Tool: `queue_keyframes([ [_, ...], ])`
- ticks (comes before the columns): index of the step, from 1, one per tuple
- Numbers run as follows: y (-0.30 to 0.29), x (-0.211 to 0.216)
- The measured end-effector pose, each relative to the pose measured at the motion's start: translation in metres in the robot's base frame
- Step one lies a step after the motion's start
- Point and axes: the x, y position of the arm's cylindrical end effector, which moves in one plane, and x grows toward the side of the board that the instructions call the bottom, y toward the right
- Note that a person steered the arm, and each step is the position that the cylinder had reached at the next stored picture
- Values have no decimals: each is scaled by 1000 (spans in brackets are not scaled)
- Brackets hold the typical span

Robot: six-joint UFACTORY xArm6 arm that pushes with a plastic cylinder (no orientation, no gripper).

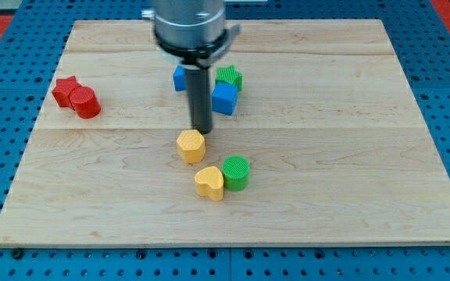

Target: Push the triangle to the top right side of the board

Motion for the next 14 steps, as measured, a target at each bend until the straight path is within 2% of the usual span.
queue_keyframes([
  [1,26,-2],
  [4,23,-2],
  [5,13,-6],
  [6,-37,-23],
  [8,-88,-70],
  [9,-88,-93],
  [11,-19,-104],
  [13,-18,-141],
  [14,37,-135],
])
